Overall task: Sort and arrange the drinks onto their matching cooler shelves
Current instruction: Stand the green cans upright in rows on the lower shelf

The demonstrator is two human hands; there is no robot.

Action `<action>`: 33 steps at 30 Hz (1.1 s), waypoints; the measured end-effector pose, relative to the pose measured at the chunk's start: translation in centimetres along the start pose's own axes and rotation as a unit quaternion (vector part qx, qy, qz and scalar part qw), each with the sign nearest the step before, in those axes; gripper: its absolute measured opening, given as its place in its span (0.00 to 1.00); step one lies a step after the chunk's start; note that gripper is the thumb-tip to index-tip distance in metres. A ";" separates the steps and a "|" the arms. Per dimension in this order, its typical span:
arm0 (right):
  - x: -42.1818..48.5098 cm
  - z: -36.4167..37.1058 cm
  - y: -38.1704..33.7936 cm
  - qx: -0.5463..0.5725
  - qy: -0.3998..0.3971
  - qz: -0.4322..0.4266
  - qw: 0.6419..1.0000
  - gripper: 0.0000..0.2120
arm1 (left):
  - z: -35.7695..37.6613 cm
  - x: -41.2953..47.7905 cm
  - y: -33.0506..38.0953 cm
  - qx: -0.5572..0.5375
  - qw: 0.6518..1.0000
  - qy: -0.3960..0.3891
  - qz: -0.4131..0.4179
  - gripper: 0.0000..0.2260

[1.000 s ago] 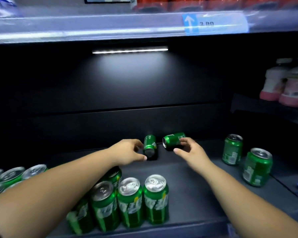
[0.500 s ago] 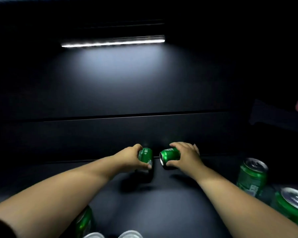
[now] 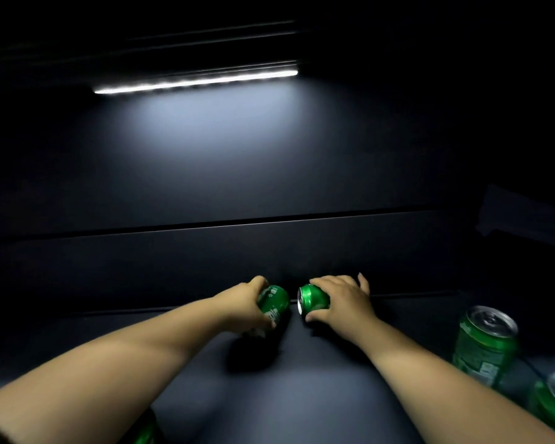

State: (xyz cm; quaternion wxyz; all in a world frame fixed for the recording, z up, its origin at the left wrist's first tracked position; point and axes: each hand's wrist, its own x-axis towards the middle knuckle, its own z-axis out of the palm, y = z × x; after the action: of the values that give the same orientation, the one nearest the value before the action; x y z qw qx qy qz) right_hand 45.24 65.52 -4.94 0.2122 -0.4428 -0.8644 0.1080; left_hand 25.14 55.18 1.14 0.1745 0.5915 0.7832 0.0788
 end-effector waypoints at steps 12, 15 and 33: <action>-1.9 -1.5 -0.8 0.384 -0.076 -0.005 0.920 0.26 | -3.4 -3.0 0.9 0.016 0.997 0.040 0.059 0.18; -2.2 -2.0 -0.7 0.374 -0.072 -0.009 0.925 0.28 | -3.3 -3.5 0.8 0.018 0.996 0.042 0.079 0.19; -3.0 -2.6 -2.8 0.324 -0.064 -0.017 0.944 0.39 | -3.2 -4.6 -0.7 -0.032 0.994 0.045 0.093 0.24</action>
State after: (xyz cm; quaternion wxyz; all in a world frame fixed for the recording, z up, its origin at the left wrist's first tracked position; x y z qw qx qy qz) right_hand 45.94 61.44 -2.41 0.2903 -0.3271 -0.8020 0.4069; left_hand 24.45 50.89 4.65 0.1497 0.6520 0.7288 0.1458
